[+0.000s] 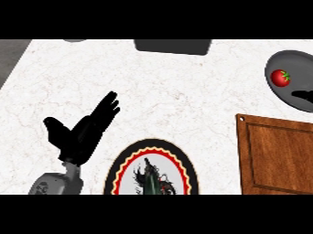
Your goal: Pick the tomato from the cutting board and place it in the pan
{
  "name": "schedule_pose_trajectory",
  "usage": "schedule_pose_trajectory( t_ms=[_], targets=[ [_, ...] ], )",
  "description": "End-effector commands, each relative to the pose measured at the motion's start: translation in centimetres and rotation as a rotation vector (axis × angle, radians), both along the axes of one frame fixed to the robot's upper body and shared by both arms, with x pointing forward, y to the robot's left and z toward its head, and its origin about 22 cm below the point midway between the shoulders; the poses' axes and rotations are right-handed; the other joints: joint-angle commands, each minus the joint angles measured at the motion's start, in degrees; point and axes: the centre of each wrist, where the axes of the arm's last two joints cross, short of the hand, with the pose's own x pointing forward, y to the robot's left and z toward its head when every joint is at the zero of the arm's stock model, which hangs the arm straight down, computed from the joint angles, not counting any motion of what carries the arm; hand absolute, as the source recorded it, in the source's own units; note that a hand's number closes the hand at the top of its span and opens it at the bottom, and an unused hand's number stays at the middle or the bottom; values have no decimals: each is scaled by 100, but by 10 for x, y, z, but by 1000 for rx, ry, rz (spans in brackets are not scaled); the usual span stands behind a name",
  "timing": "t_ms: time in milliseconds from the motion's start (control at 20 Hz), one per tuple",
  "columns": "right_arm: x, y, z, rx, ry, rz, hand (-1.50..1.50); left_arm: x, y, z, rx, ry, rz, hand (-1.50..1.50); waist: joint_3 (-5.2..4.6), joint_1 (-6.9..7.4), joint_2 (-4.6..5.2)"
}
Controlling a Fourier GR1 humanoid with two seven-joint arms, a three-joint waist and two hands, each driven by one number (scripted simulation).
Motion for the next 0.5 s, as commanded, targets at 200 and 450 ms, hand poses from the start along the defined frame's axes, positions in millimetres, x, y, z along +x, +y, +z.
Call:
schedule_pose_trajectory(
  t_ms=[200, 450],
  targets=[
    [-38, -52, 11, 110, 37, 162, -150, -1, 9, 0, 0, 13, 15, 0, 9, -72, -16],
    [-60, -69, 4, 151, 53, 249, -150, 1, 1, 9, -7, -5, 13, 0, 21, -138, -46]
  ],
)
